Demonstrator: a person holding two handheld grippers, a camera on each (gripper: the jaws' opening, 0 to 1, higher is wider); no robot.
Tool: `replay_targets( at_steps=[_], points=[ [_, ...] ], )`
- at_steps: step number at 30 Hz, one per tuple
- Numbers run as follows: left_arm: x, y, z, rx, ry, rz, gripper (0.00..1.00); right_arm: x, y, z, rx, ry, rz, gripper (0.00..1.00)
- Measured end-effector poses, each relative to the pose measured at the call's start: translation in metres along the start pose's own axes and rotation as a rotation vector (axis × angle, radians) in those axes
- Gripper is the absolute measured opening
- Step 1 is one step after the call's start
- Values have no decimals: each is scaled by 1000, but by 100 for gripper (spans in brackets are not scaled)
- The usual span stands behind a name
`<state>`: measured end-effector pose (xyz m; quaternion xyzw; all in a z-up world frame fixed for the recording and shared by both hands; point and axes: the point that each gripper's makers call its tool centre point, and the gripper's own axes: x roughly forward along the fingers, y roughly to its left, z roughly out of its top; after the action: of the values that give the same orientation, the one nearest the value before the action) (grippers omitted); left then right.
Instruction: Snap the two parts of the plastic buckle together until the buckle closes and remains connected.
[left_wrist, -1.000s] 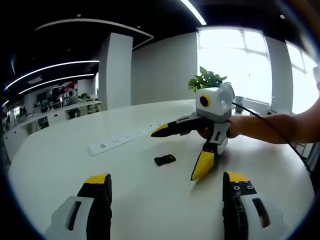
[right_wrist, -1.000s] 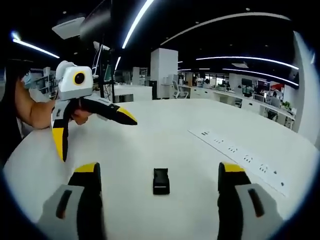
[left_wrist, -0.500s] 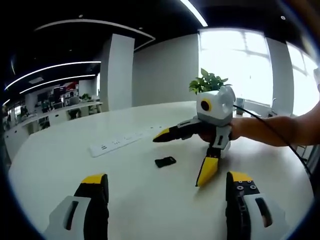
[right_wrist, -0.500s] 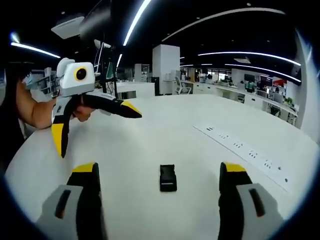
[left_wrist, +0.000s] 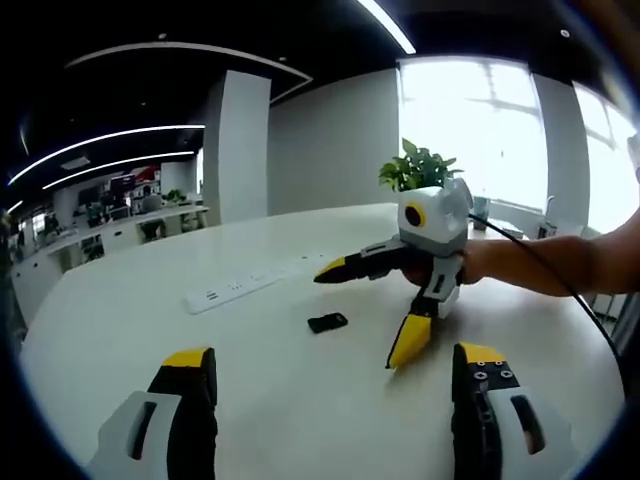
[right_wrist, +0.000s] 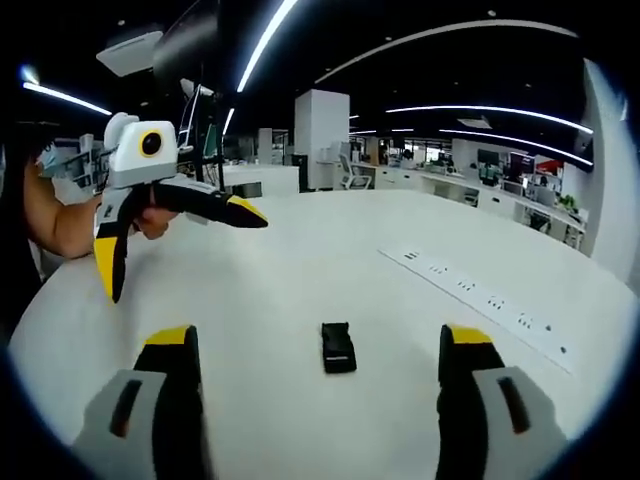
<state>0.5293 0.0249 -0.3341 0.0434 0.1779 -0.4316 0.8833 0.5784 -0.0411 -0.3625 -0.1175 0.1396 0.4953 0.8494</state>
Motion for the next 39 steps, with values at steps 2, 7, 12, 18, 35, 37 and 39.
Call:
replay_targets(
  at_steps=[2,7,12,18,35,37,39],
  points=[
    [-4,1,1,0,-5,7,99,-1,2,0,-3,2,-4,100],
    [-9,-1,0,-1,-7,16,99,-7,-3,-2,26,-6,-65,94],
    [-17,-2,-3,-9,-7,24,99,-14,-6,0,57,-29,-98,96],
    [-26,-6,-3,-11,-16,33,99,-18,-1,-3,61,-17,-122,96],
    [-37,-27,-5,4,-23,36,99,-35,16,-5,59,-21,-156,97],
    [-38,-28,-5,6,-23,35,99,-37,17,-6,58,-19,-162,97],
    [-39,-29,-5,7,-24,37,99,-40,18,-7,55,-17,-171,97]
  ],
)
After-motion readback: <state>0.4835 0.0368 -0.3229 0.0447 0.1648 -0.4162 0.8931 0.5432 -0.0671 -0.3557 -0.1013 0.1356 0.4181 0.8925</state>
